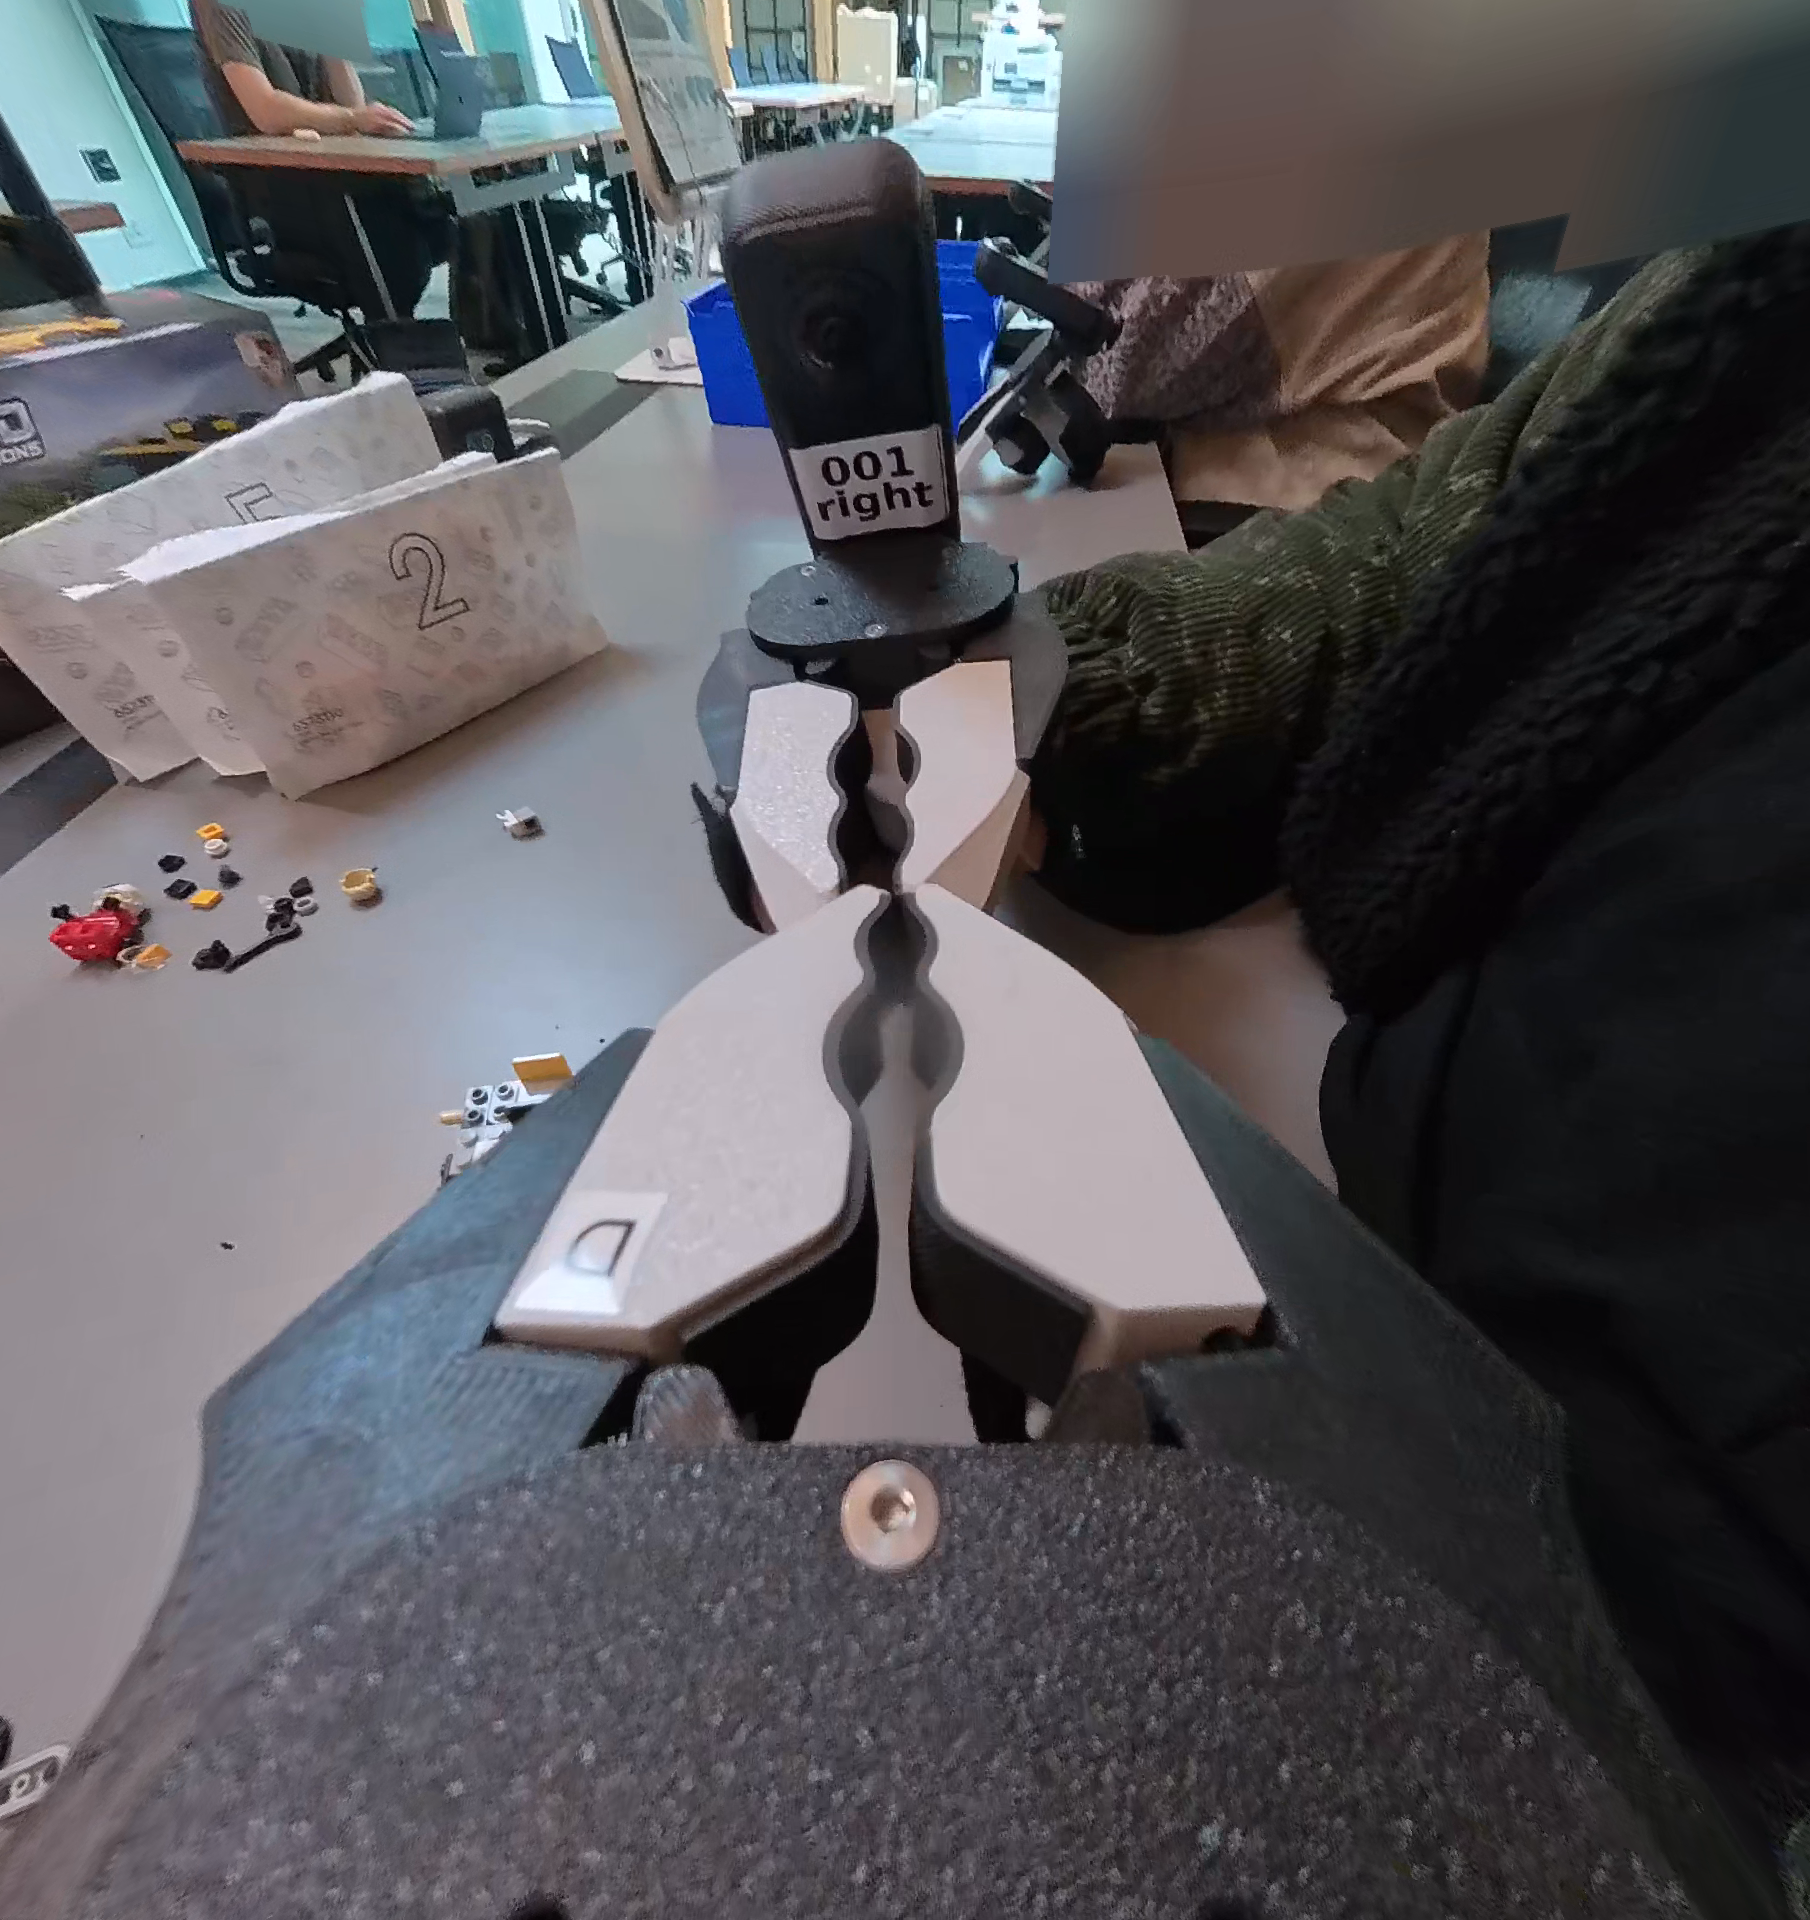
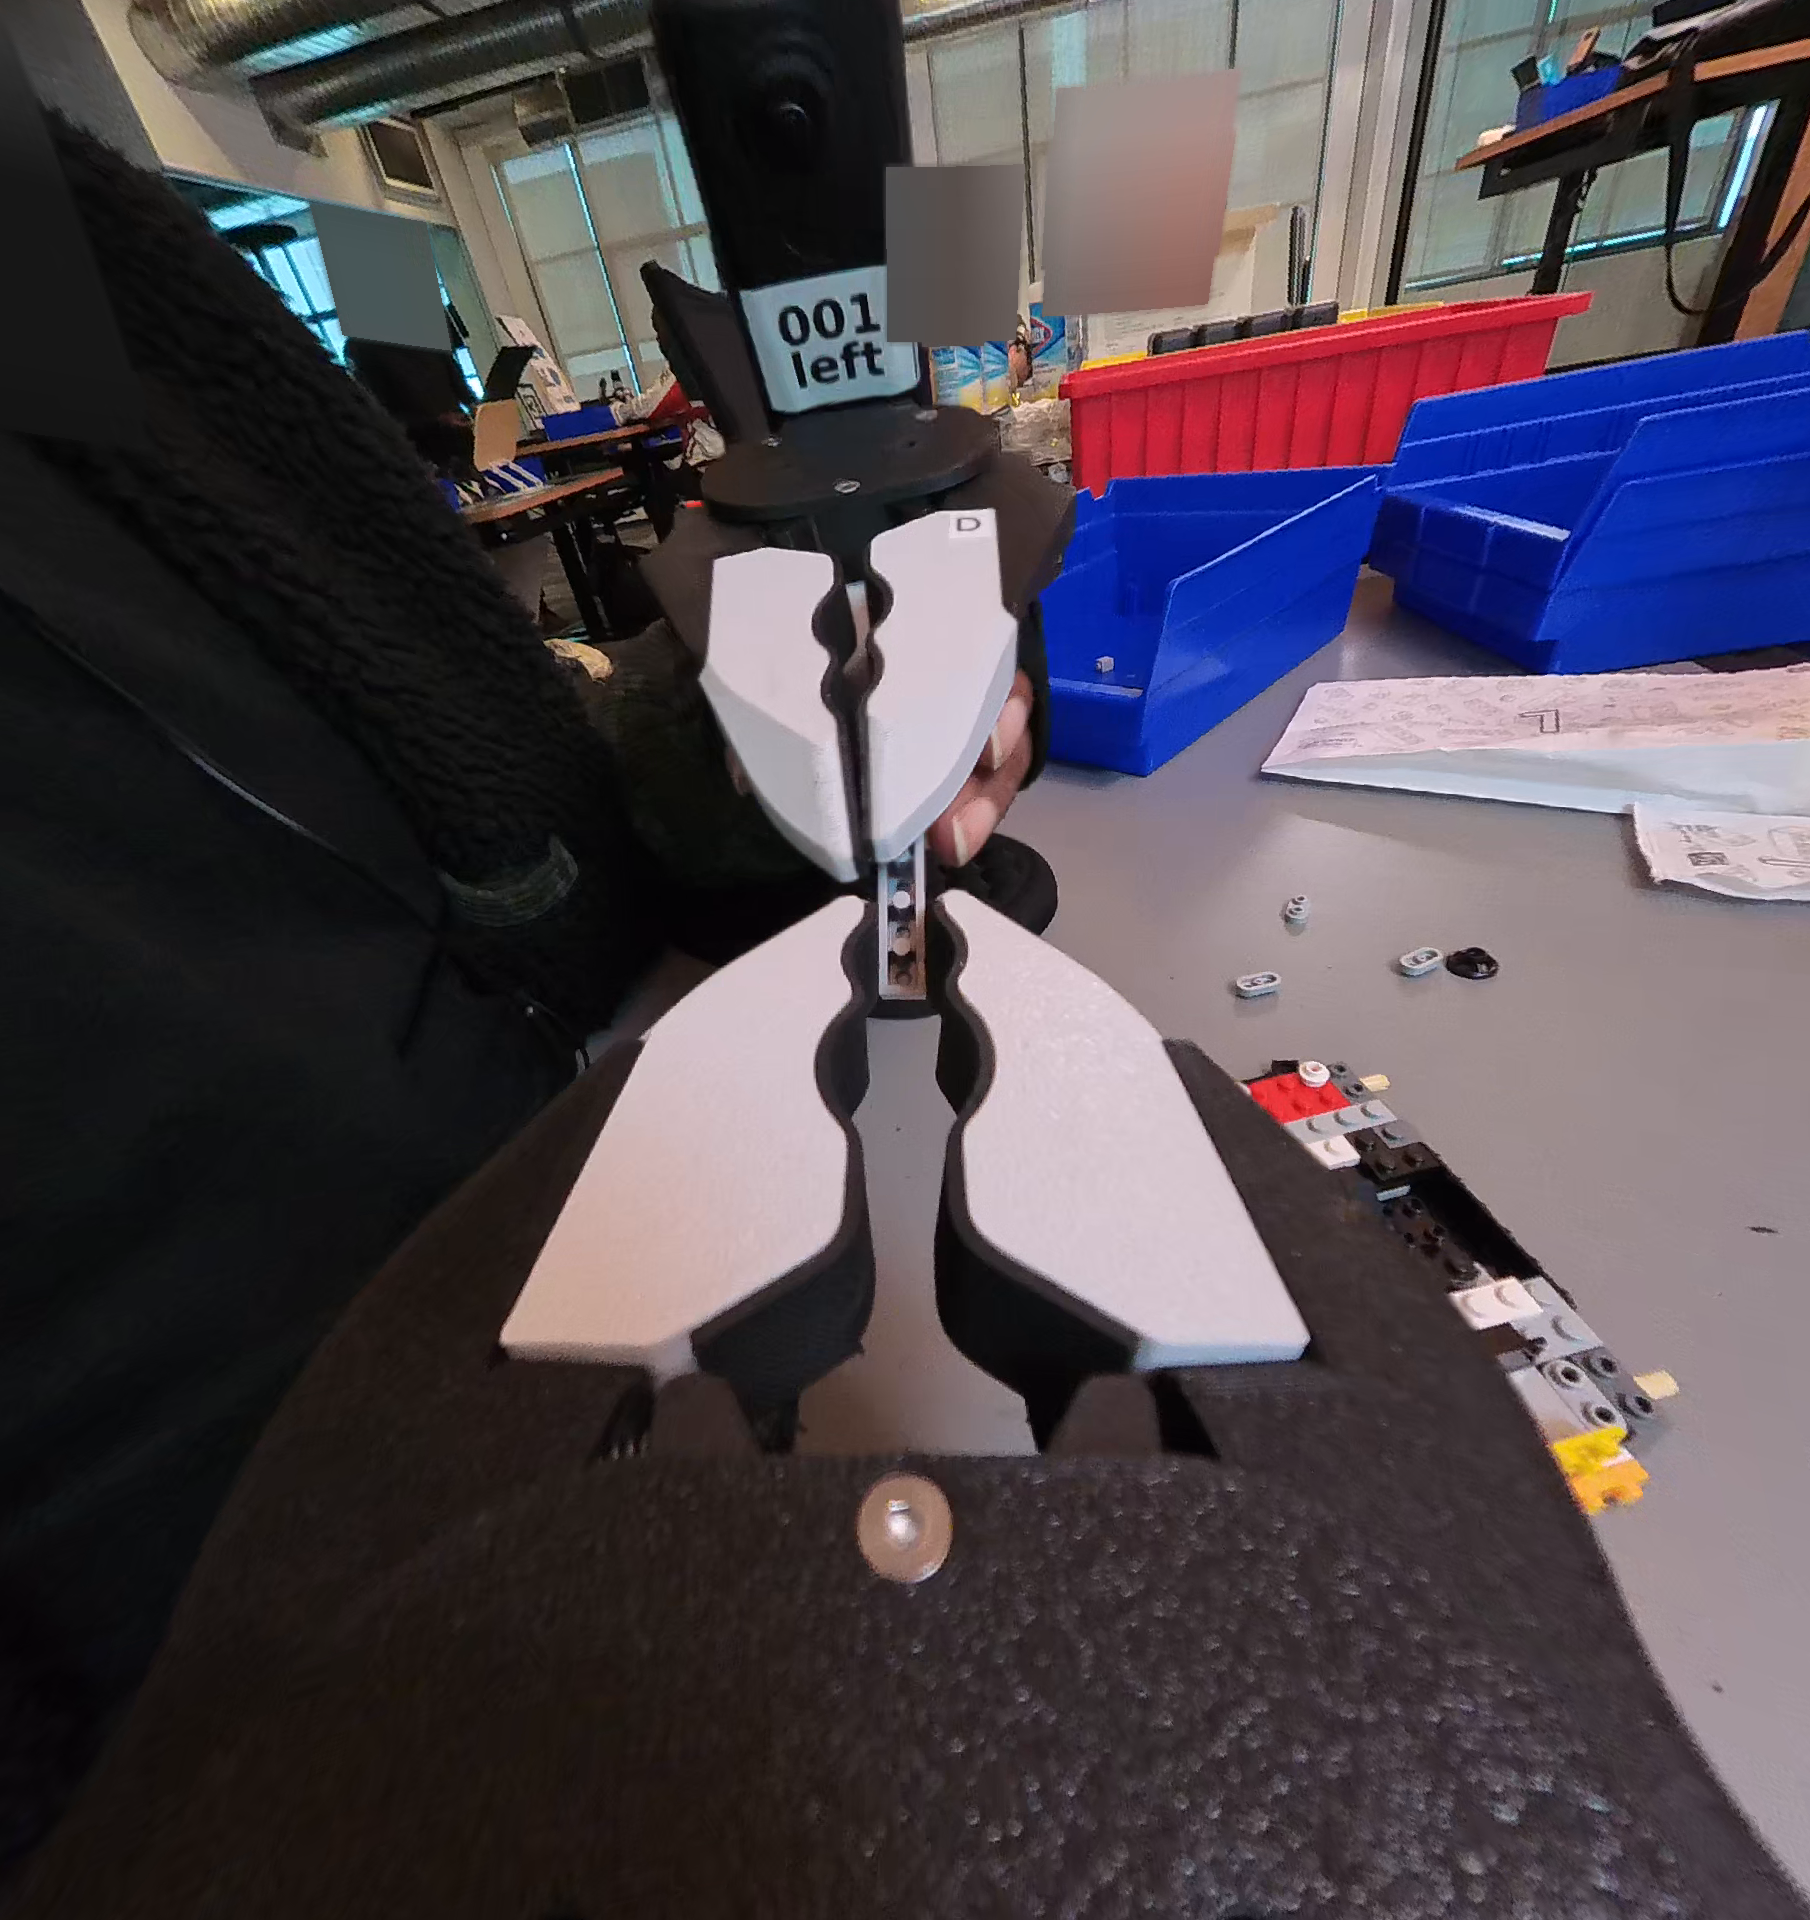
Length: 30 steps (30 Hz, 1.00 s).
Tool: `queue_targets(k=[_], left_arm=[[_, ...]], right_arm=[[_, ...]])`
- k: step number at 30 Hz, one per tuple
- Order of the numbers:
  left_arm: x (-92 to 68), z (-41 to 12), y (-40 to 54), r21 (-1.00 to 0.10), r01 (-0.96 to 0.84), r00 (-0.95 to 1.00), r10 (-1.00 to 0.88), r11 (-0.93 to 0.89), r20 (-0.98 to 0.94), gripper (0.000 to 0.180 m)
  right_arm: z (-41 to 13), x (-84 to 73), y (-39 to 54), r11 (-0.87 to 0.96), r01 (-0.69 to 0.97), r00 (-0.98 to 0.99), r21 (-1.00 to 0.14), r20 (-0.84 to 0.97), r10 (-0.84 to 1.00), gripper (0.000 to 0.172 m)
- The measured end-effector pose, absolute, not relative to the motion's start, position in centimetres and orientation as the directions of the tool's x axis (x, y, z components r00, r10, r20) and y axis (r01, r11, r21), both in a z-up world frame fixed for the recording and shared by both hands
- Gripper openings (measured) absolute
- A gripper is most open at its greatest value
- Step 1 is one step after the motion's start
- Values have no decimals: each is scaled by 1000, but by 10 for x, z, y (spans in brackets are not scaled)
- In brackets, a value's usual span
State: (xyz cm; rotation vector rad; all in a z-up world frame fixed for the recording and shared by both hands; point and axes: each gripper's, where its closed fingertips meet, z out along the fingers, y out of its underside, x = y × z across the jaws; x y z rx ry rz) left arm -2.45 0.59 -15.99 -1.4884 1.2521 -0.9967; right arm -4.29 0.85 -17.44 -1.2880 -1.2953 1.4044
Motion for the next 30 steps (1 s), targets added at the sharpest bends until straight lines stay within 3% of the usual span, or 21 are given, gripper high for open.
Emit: queue_targets(k=[2, 3, 8, 18, 20, 22, 25, 30], left_arm=[[-26, -159, 8, -972, -224, 160, -986, -71, 35, 2], [-27, -159, 9, -972, -221, 165, -985, -78, 42, 13], [-29, -161, 13, -972, -221, 176, -983, -85, 45, 17], [-41, -162, 14, -953, -299, 197, -980, -52, -9, 9], [-59, -148, 25, -957, -290, 281, -958, -29, -56, 8], [-97, -126, 50, -959, -283, 479, -868, -7, -135, 9], [-185, -110, 88, -929, -365, 776, -572, -62, -267, 8], [-328, -132, 105, -846, -363, 931, -110, -391, -349, 8]], right_arm=[[-174, -43, 9, -142, 68, -144, -988, -150, 978, 8], [-174, -43, 9, -144, 66, -145, -987, -152, 978, 8], [-174, -43, 11, -149, 65, -144, -987, -157, 977, 8], [-169, -42, 15, -152, 40, -118, -988, -155, 981, 9], [-166, -37, 27, -173, 14, -64, -985, -174, 983, 21], [-165, -29, 45, -187, -5, 21, -982, -187, 982, 25], [-175, -17, 73, -151, 45, 169, -988, -141, 976, 29], [-204, -8, 96, -111, 224, 298, -968, -41, 954, 30]])
